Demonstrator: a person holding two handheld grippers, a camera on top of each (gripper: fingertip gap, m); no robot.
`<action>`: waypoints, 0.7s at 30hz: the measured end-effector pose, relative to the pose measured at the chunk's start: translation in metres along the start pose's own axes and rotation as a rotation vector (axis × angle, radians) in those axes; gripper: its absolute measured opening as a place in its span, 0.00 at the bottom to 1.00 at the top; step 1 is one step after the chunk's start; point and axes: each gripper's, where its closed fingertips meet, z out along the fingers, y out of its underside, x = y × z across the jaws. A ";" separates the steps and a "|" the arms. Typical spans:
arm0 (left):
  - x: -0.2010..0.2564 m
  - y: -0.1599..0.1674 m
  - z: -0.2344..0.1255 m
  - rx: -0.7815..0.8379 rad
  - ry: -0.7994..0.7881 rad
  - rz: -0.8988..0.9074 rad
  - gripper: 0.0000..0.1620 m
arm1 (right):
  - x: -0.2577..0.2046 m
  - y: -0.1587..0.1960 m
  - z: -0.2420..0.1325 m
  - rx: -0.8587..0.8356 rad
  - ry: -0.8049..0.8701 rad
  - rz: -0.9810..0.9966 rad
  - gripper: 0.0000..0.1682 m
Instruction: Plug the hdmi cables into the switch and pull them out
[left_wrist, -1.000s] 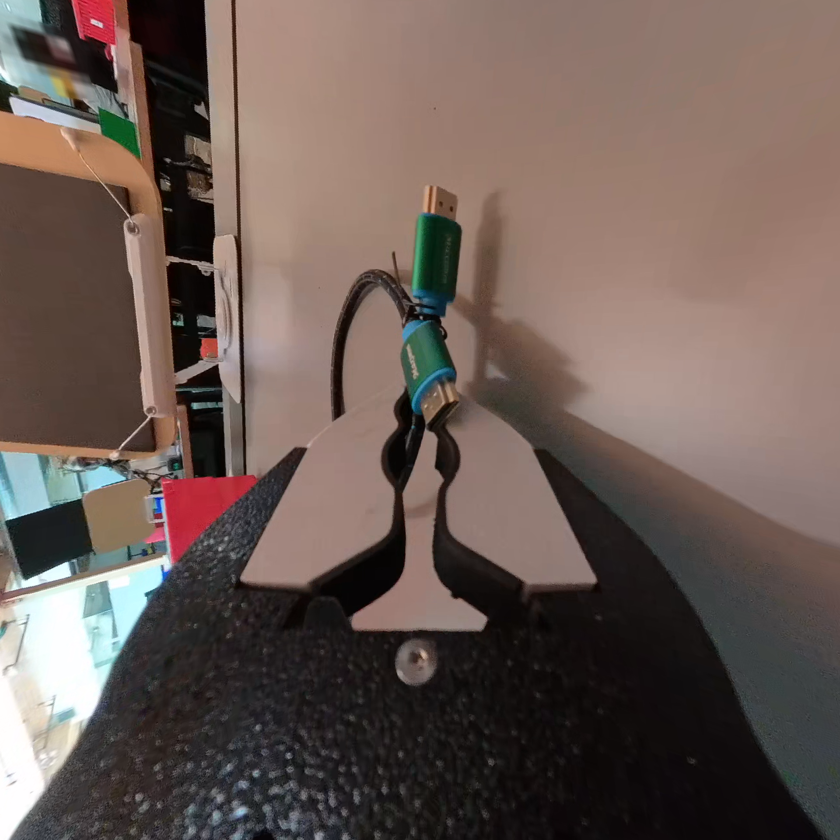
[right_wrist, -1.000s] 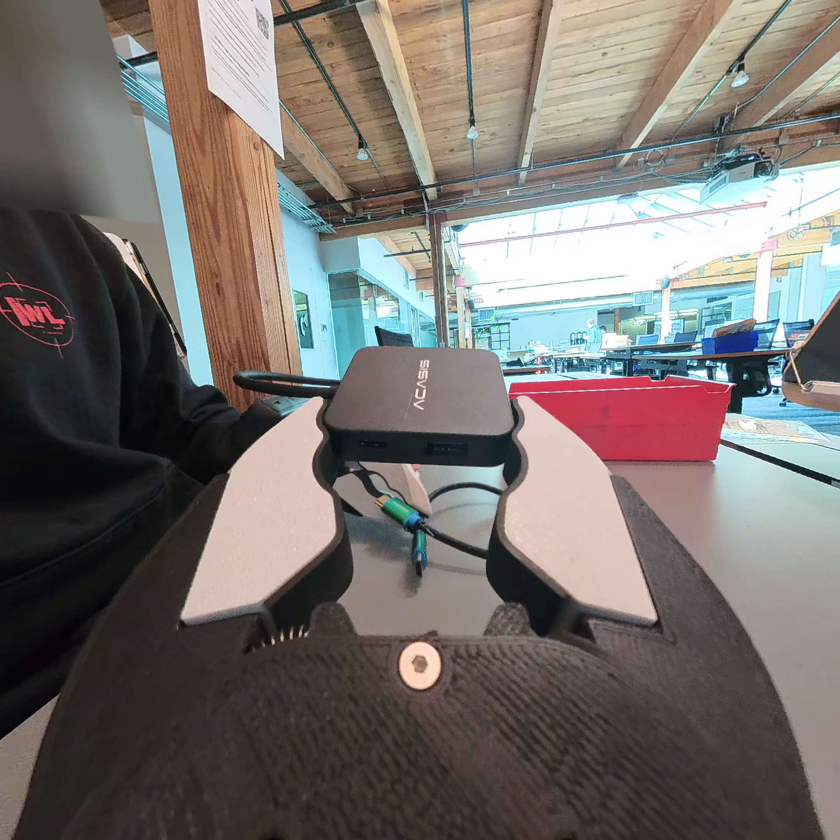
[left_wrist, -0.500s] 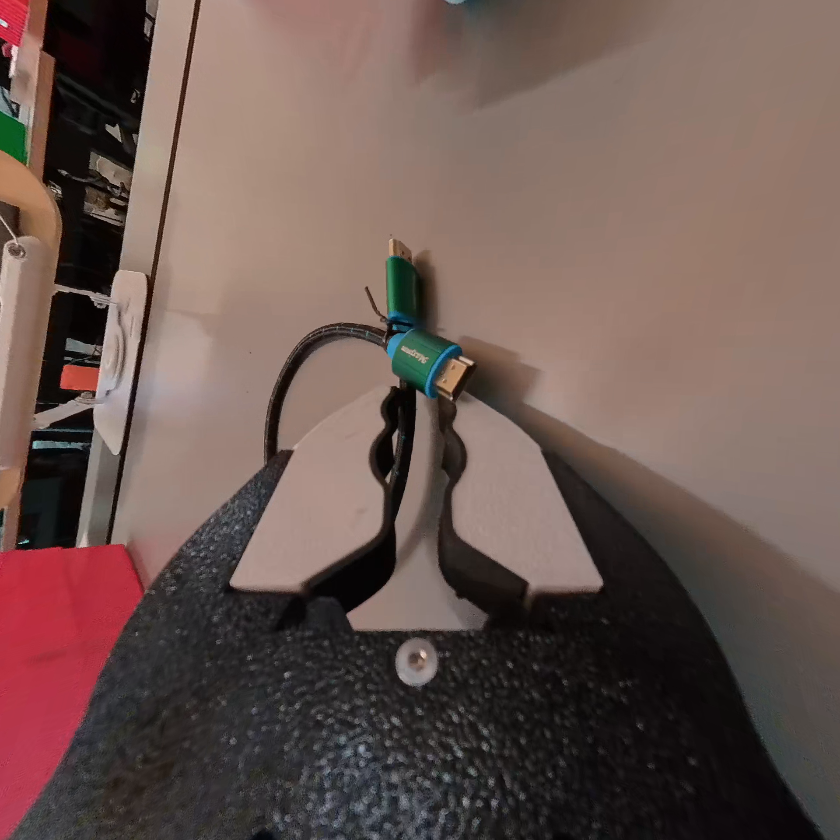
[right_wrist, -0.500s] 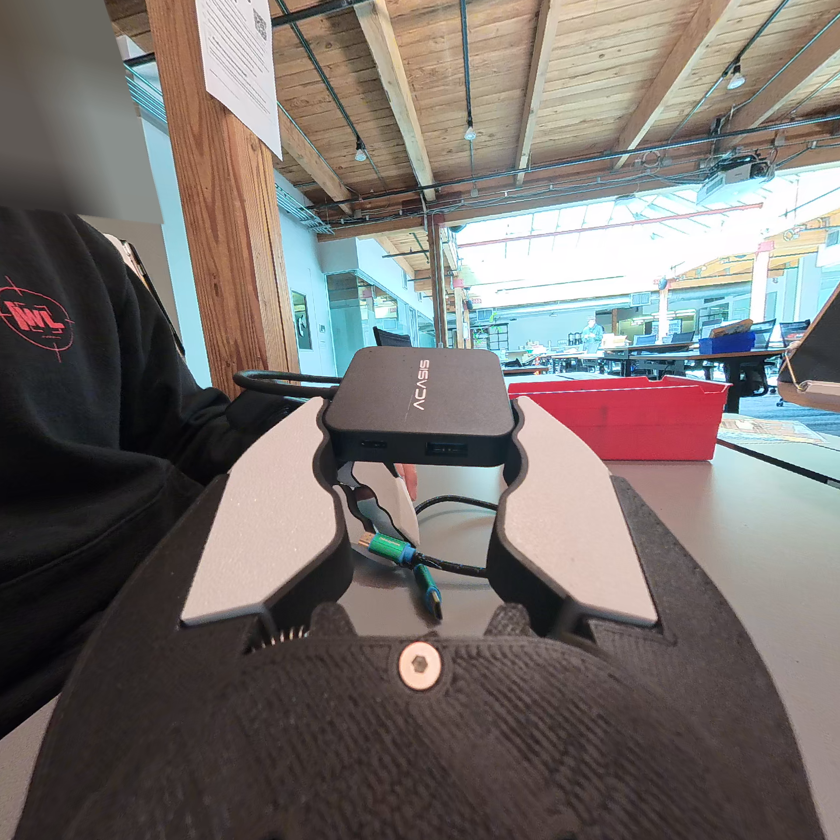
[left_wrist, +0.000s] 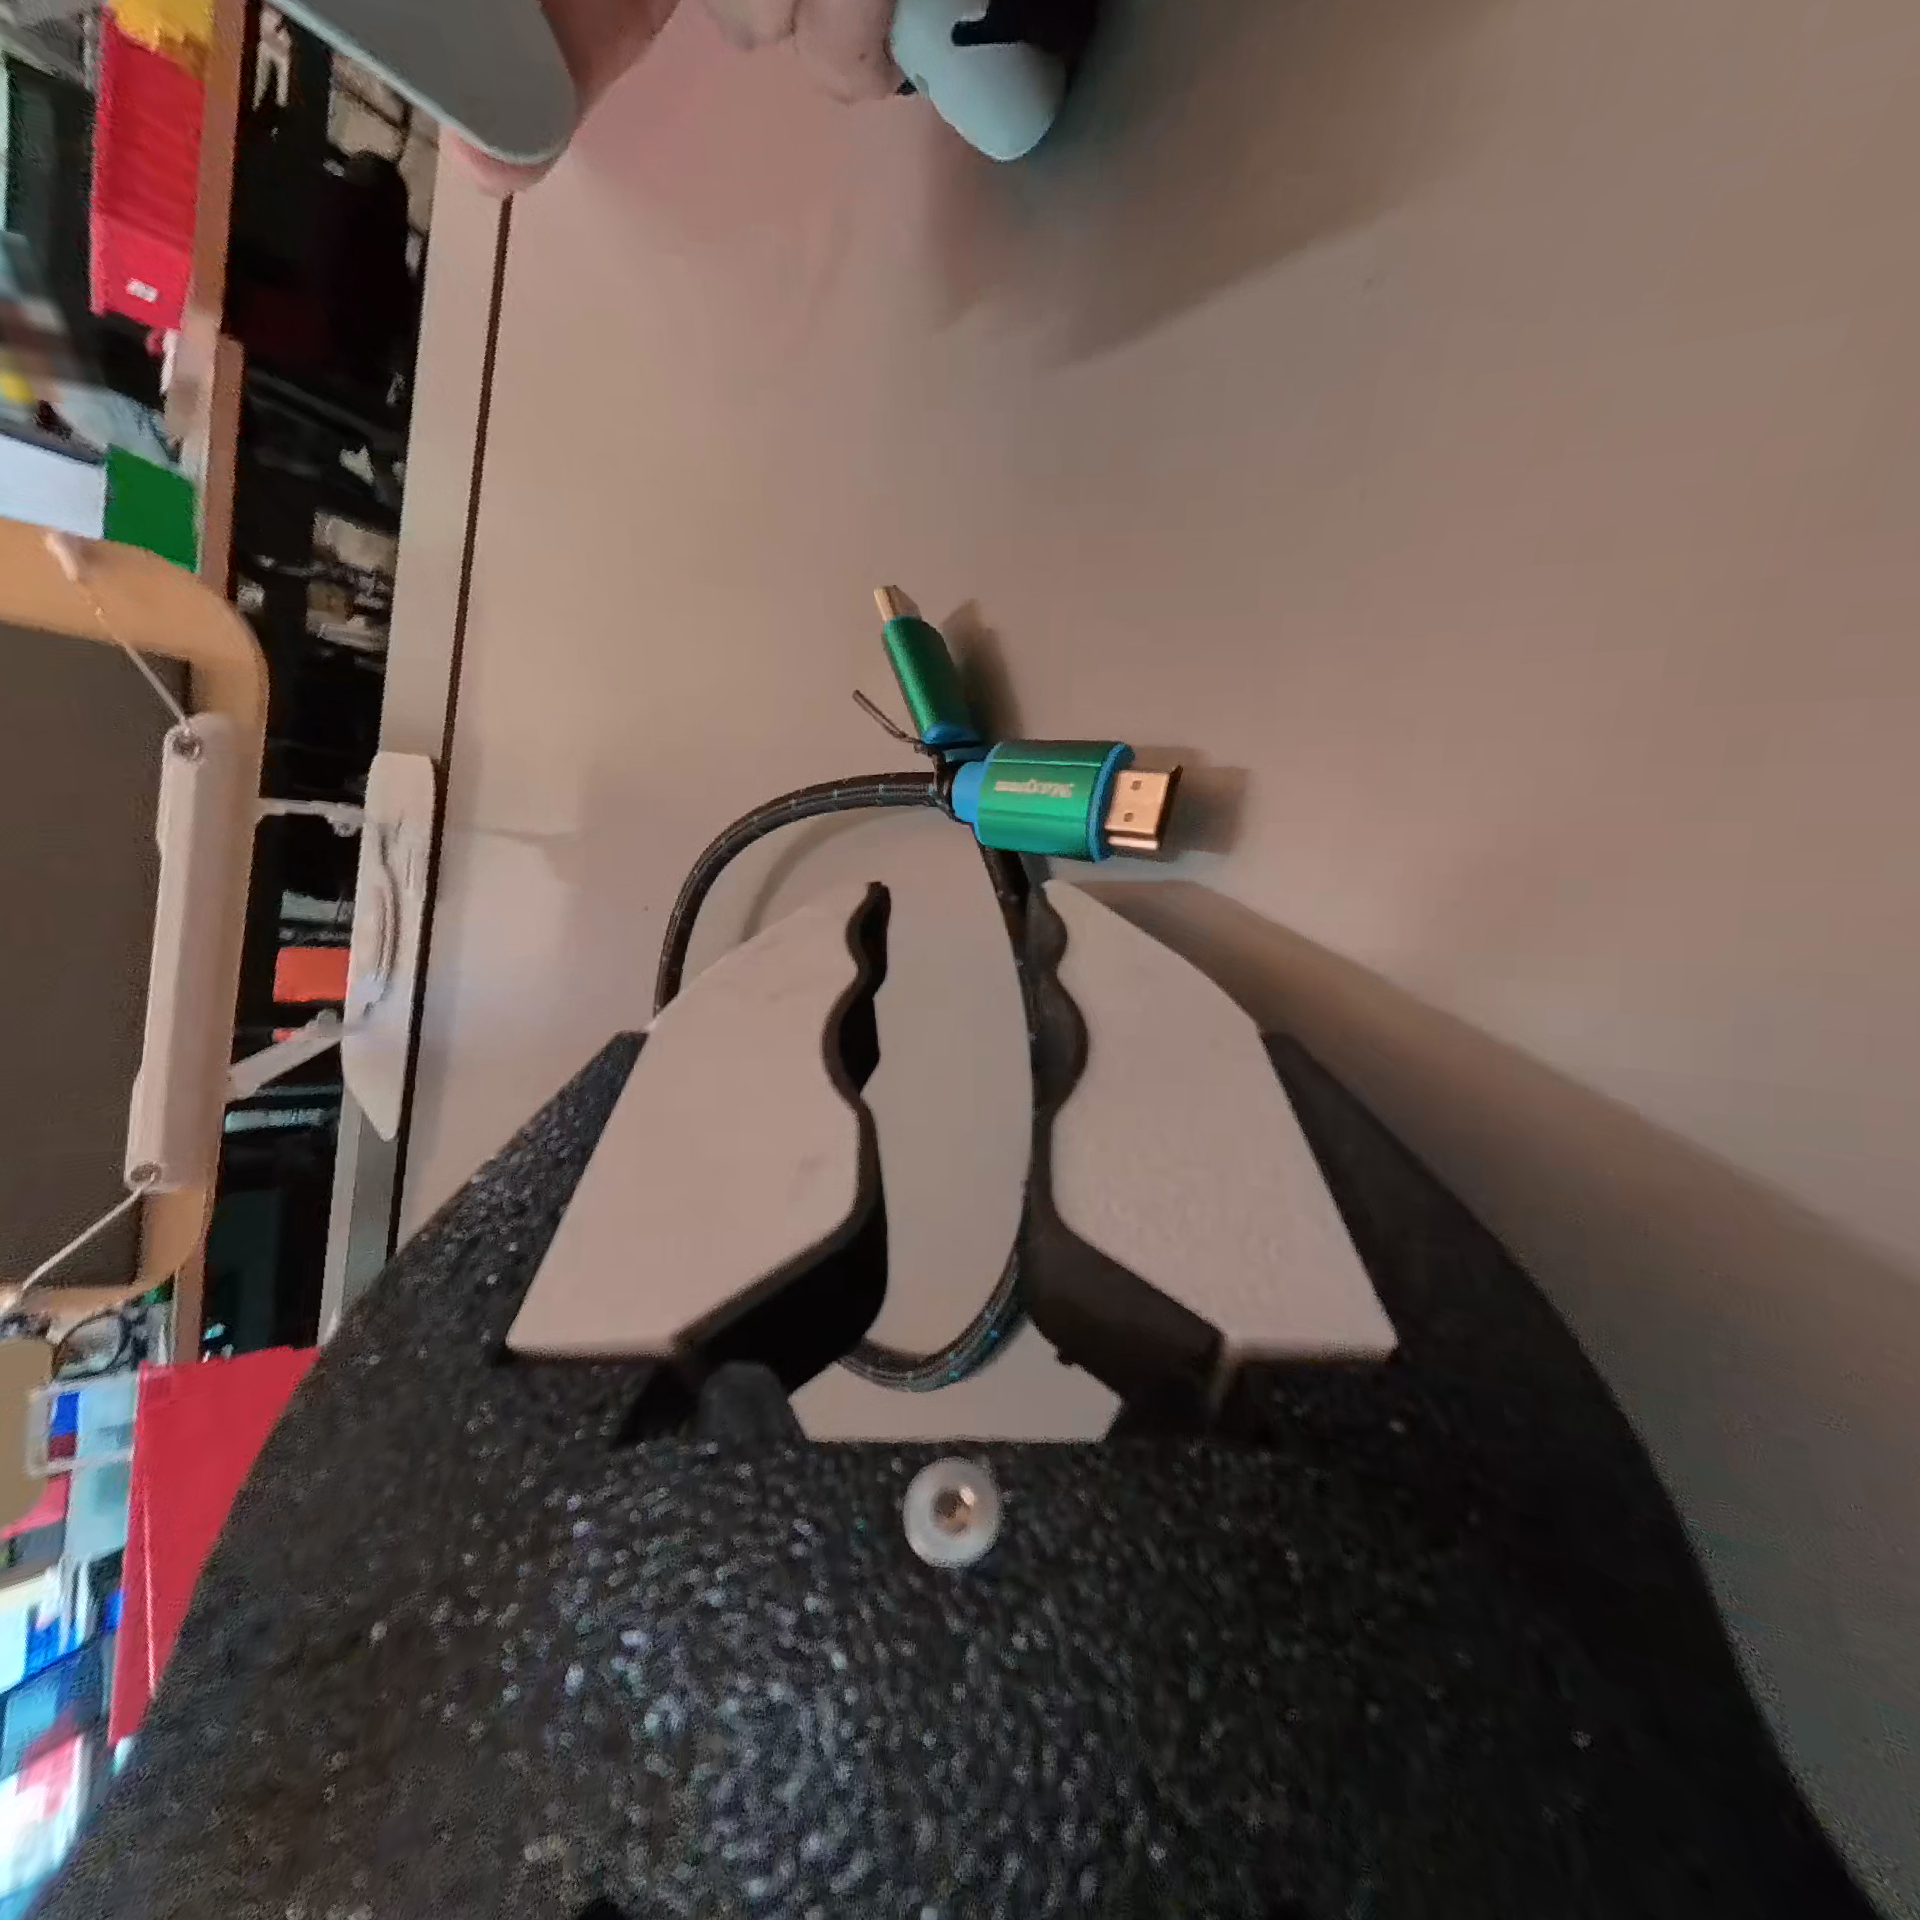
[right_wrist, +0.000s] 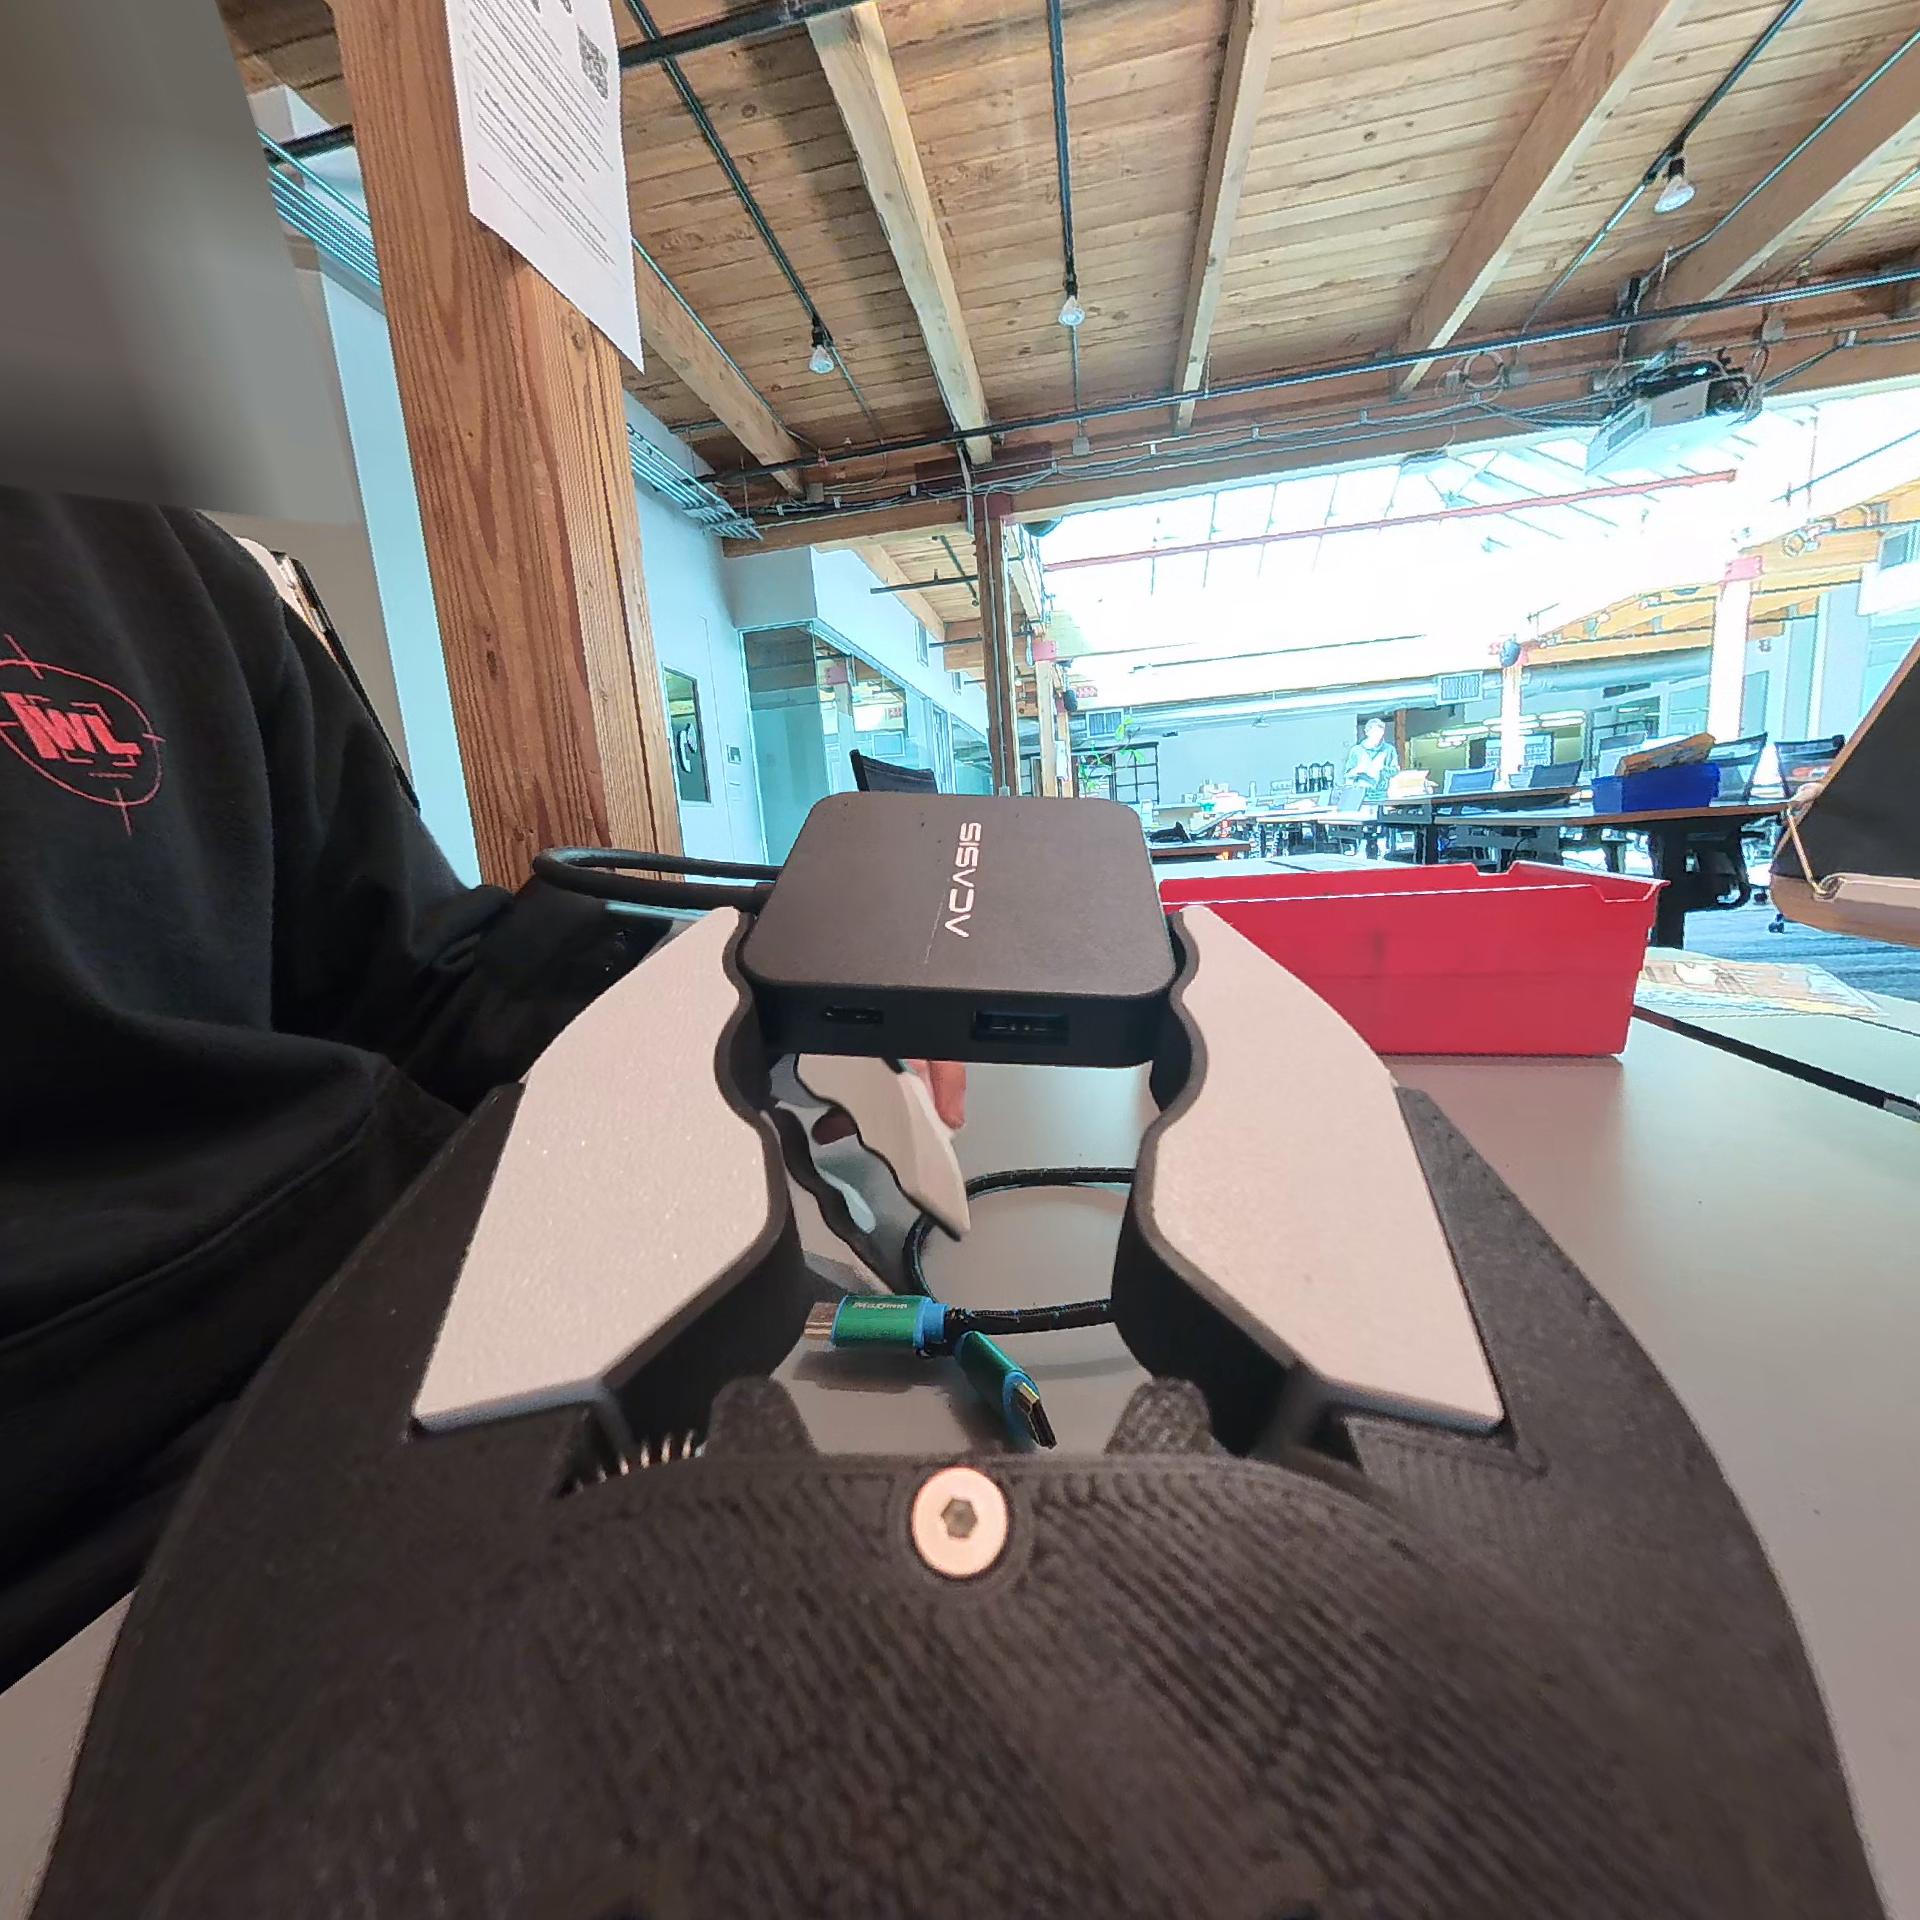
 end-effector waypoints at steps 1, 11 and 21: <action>0.000 0.000 -0.001 0.010 0.022 0.008 0.18 | 0.000 0.000 0.000 0.001 0.001 -0.001 0.44; 0.008 -0.017 0.012 0.149 0.318 -0.062 0.36 | -0.019 -0.028 -0.008 0.155 -0.127 0.037 0.44; 0.021 -0.035 0.019 0.259 0.475 -0.164 0.34 | -0.021 -0.031 -0.011 0.161 -0.141 0.045 0.44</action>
